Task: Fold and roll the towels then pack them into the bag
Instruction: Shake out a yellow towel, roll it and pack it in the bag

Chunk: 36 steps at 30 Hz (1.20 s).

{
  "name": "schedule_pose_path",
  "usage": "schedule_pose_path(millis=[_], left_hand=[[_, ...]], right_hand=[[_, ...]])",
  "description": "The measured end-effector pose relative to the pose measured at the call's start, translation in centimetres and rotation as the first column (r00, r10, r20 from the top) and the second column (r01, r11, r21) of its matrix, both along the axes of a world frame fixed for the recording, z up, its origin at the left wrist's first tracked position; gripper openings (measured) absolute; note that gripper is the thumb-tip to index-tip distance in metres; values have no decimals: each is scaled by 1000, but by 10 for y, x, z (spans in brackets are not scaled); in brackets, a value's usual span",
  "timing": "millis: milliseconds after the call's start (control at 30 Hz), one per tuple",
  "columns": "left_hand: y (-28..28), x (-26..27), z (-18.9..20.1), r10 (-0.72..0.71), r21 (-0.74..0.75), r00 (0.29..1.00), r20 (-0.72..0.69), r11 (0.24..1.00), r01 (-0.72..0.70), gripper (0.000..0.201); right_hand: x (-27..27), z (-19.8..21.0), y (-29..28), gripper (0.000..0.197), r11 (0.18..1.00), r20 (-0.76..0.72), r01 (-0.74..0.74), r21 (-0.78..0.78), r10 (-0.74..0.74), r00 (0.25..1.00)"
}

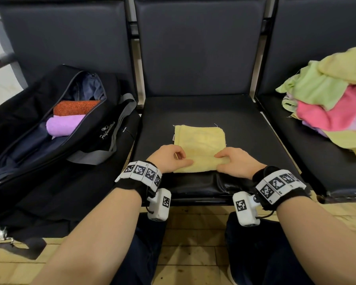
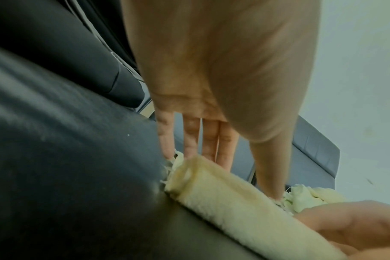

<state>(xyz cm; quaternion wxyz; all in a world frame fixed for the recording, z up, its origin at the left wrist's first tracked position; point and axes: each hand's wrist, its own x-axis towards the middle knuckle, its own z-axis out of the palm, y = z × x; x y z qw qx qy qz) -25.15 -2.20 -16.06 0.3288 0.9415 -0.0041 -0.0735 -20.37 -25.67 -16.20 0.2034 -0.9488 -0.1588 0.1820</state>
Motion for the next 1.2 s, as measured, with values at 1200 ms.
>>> schedule_pose_path(millis=[1200], left_hand=[[-1,7,-22,93,-99,992,89,992,-85,19]], right_hand=[[-1,4,5,17,999,324,-29,46,12,946]])
